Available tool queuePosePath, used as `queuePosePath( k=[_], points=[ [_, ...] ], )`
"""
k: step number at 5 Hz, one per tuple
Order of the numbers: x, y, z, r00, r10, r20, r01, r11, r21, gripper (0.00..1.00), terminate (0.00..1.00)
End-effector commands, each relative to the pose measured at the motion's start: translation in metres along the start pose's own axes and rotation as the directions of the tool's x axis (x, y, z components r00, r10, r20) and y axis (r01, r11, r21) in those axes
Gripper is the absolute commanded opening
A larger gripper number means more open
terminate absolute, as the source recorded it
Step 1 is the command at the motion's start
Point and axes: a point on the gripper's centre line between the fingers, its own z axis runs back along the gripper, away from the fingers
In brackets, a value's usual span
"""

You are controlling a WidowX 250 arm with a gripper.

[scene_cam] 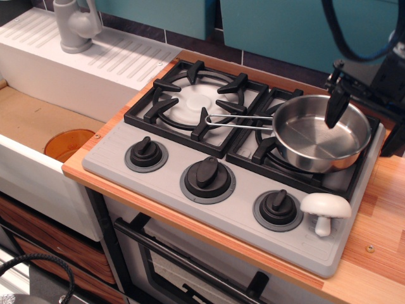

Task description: Put pot or pan on stove and put mushroom in pot or pan

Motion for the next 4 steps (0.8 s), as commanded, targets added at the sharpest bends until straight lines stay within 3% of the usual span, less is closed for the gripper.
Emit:
queuePosePath(
  k=[1,3,4],
  points=[
    [0.009,0.011,0.045,0.997,0.017,0.08,-0.015,1.0,-0.025,1.0,0.0],
    [0.009,0.011,0.045,0.997,0.017,0.08,-0.015,1.0,-0.025,1.0,0.0],
    [-0.012,0.011,0.044,0.991,0.041,0.126,-0.04,0.999,-0.014,1.0,0.0]
  ],
)
